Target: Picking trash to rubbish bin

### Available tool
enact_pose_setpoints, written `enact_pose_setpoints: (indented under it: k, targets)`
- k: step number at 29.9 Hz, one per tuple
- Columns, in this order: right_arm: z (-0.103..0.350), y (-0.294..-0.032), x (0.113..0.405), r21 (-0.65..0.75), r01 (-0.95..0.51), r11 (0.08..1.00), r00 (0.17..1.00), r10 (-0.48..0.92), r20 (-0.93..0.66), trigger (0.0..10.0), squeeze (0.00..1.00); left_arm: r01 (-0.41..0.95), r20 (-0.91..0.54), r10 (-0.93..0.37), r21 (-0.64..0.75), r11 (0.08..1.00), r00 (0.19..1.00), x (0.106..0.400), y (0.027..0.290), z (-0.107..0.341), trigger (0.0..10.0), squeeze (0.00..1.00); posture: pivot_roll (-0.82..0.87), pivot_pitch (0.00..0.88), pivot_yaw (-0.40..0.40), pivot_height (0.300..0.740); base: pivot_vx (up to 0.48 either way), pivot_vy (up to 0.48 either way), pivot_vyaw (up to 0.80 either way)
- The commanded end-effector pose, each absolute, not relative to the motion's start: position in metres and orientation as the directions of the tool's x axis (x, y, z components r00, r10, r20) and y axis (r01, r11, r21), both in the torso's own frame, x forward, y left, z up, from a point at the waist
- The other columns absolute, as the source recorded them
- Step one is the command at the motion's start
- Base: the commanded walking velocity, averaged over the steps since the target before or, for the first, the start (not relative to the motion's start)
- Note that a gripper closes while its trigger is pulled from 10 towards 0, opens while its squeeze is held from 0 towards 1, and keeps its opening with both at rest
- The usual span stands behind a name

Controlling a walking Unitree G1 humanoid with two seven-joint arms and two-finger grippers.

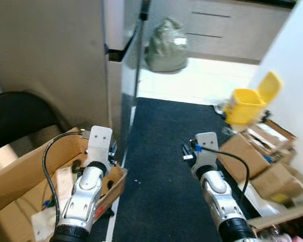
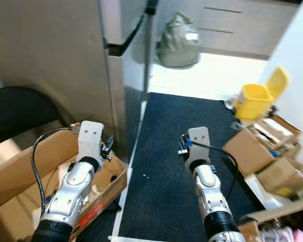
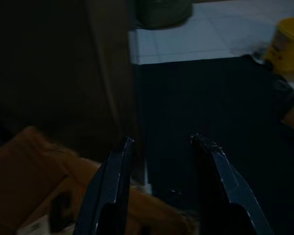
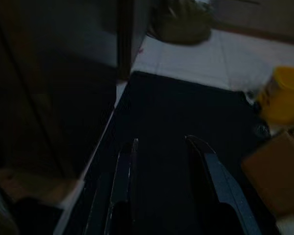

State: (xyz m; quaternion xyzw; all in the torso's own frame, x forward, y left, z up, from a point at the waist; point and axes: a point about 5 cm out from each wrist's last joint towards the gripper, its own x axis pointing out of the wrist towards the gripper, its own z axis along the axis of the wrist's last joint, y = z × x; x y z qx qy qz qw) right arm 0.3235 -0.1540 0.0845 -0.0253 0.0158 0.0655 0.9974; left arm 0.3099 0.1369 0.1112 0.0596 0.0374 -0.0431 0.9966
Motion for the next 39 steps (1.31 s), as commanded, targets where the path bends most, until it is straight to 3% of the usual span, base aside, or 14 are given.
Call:
enact_pose_setpoints:
  k: [1,39]
  targets:
    - [0.0791,-0.157,0.3201,-0.045,-0.121,0.992,0.991,0.118,-0.062,10.0,0.0,0.102,-0.103,-0.09,0.118,0.988,0.991,0.3089,0.1349,0.1066,10.0,0.0,0.0,0.107,-0.051,0.74,0.0,0.0,-0.8]
    - [0.0805,-0.1629,0.3224,-0.055,-0.083,0.995,0.993,0.078,-0.084,10.0,0.0,0.111,-0.107,-0.099,0.111,0.988,0.989,0.3155,0.1301,0.1054,10.0,0.0,-0.01,0.11,-0.059,0.74,0.0,0.0,-0.8]
